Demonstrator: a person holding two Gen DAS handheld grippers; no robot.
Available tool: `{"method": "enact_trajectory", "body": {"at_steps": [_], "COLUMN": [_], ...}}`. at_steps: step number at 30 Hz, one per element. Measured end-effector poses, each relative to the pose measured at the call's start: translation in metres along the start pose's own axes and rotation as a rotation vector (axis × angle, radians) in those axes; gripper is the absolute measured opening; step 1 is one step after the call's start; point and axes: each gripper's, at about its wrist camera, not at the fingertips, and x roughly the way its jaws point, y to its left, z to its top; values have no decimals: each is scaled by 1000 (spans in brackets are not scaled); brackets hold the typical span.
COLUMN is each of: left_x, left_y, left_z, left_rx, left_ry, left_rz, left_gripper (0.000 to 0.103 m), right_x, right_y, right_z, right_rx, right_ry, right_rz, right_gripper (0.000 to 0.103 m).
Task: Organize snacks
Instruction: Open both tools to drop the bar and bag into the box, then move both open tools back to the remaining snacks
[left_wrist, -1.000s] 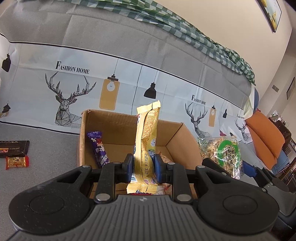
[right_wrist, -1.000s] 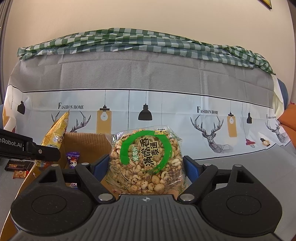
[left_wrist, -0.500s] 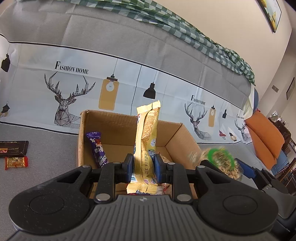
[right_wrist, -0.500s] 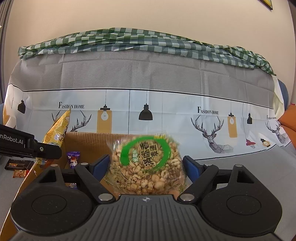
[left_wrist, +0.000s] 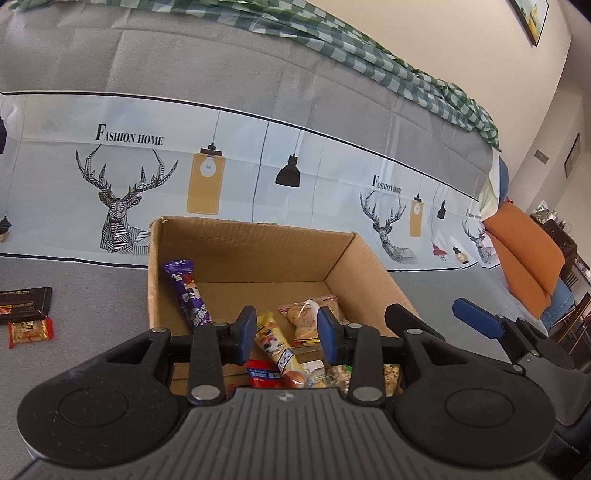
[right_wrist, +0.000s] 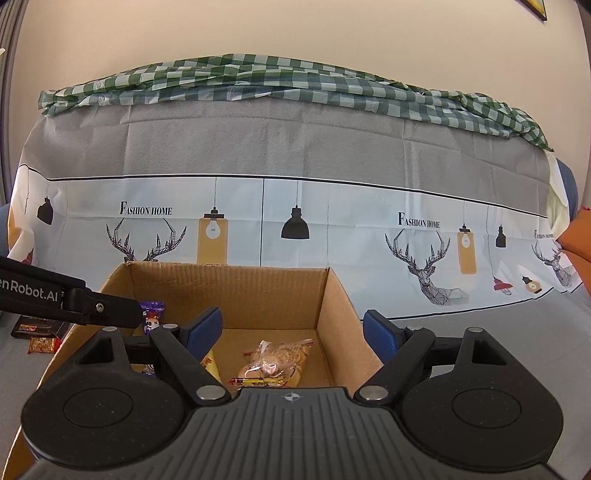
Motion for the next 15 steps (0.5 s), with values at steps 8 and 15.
{"method": "enact_trajectory", "body": {"at_steps": [8,15], "left_x": [-10,-36], "left_y": [5,24], "left_z": [-2,2], "left_rx": [19,7], "left_ry": [-18,-56], "left_rz": [44,75], "left_gripper": [40,39], "right_x": [-3,-8], "right_y": [13,36], "right_z": [-1,-3], "right_rx": [33,88], "right_ry": [4,0], "right_rz": [5,33], "right_gripper": [85,59]}}
